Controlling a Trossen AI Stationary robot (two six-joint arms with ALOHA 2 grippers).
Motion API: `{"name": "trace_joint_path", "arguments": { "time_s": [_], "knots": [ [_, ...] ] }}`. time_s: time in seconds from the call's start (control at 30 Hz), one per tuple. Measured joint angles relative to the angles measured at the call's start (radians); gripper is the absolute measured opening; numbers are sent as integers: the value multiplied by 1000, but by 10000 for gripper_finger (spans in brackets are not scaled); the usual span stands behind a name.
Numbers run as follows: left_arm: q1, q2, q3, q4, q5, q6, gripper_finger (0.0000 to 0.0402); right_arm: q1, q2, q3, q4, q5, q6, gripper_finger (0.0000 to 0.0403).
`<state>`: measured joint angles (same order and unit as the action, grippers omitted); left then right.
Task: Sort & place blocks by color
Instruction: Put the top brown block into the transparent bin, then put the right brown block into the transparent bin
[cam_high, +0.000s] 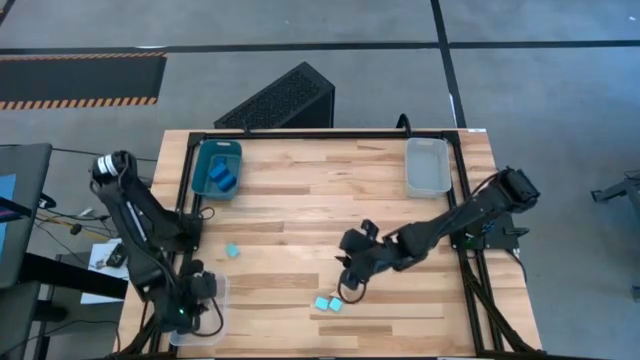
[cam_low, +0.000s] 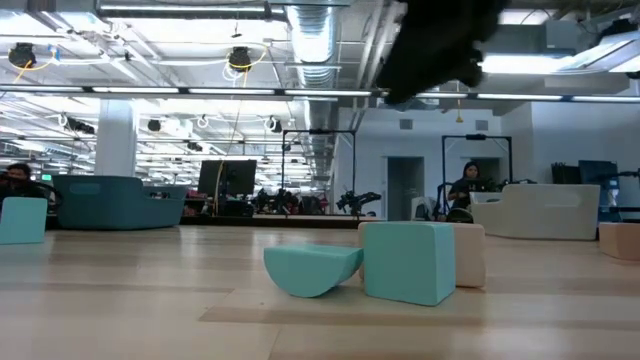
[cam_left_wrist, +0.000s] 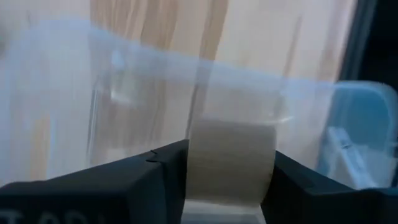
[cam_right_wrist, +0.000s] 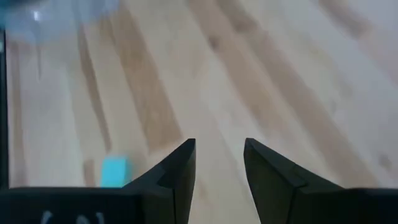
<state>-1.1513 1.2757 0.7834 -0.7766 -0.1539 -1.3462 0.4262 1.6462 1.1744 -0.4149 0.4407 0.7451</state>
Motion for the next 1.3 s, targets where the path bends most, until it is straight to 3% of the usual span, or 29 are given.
{"name": "trace_joint_path", "arguments": {
  "time_s": [0.3, 0.6, 0.97, 1.17, 1.3],
  "knots": [
    [-15, 128, 0, -2, 67, -82, 196, 80, 0, 0, -143, -34, 100, 150],
    [-16, 129, 3, 0, 51, -184, 204, 42, 0, 0, -187, -81, 85, 140],
    [-1, 129, 7, 0, -17, -145, 190, 32, 16, -7, 9, -95, -128, 132],
    [30, 125, 55, -32, -98, -53, 185, -13, 29, 20, 36, -277, -200, 119],
    [30, 124, 149, -121, -210, 42, 182, -21, 6, 57, -121, -392, -169, 106]
  ]
}}
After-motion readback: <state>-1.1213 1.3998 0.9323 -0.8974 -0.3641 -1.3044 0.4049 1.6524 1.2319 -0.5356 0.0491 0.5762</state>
